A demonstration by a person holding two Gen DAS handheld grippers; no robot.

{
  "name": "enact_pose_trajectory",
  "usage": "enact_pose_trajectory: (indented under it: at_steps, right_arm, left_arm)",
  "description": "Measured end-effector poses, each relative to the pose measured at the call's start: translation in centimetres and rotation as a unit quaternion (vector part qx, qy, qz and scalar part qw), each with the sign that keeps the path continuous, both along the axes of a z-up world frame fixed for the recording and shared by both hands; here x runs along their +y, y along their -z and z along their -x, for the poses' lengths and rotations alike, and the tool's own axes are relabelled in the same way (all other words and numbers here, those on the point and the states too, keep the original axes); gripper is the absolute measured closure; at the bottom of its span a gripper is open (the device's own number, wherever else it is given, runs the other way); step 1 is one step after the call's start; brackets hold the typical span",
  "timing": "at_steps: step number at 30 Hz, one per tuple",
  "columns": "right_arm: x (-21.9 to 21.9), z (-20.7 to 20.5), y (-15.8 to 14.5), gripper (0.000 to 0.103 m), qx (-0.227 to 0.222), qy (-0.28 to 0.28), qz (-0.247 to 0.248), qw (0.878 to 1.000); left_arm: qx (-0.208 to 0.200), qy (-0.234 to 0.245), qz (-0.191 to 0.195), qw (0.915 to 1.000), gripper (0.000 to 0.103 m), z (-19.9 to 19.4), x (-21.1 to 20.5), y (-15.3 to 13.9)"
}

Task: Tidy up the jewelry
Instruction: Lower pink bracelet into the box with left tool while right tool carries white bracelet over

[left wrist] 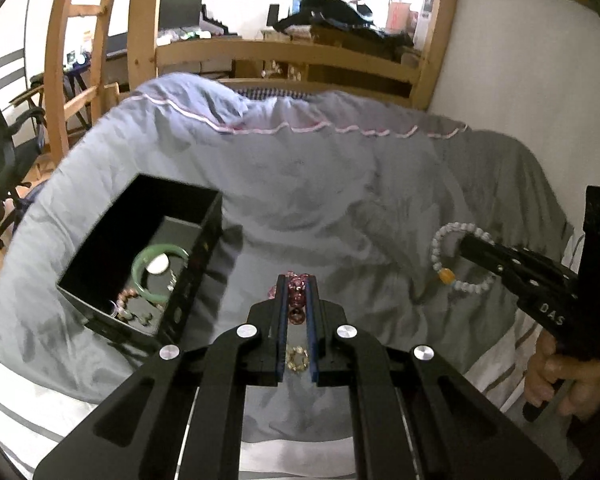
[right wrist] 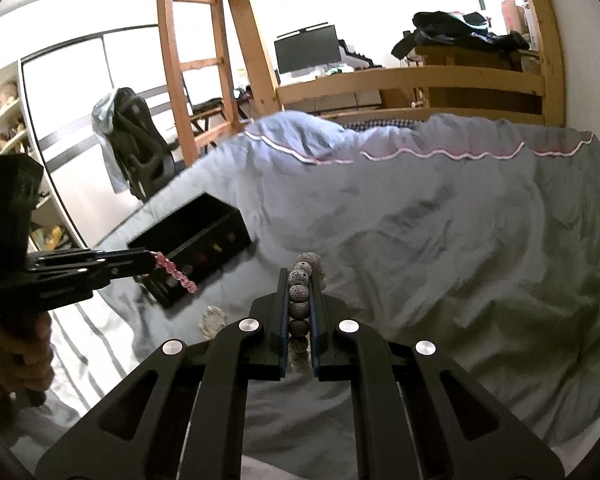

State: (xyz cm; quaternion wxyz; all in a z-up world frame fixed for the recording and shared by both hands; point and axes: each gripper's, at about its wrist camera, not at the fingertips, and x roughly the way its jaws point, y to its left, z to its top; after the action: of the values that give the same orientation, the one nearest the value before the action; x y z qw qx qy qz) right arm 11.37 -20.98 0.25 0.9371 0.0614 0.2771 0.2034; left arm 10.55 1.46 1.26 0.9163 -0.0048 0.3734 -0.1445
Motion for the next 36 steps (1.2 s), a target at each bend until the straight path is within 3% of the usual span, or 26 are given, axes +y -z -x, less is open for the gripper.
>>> enact_pose_trajectory:
  at_steps: [5, 12, 28, 36]
  right_arm:
    - [0.7, 0.2, -1.5, 0.094, -0.006, -0.011, -0.002, 1.0]
    - [1.1, 0.2, -3.4, 0.094, -0.001, -0.04, -0.049, 0.998]
    - [9.3, -2.5, -7.8, 0.094, -0.023, -0.088, -0.006, 0.996]
    - [14.6, -5.0, -7.1, 0.094, -0.018, -0.119, 0.027, 0.992]
  left_arm:
    - [-0.012, -0.008, 0.014, 0.9998, 0.095, -0.2, 1.5, -1.3]
    - [-0.012, -0.021, 0.03, 0.9993, 0.095, -1.4, 3.4, -1.7]
    - [-0.029, -0.064, 0.073, 0.9948, 0.095, -2.0, 10.1, -3.1]
    - [-0.025, -0.096, 0.084, 0.9915, 0.095, -2.5, 12.9, -2.7]
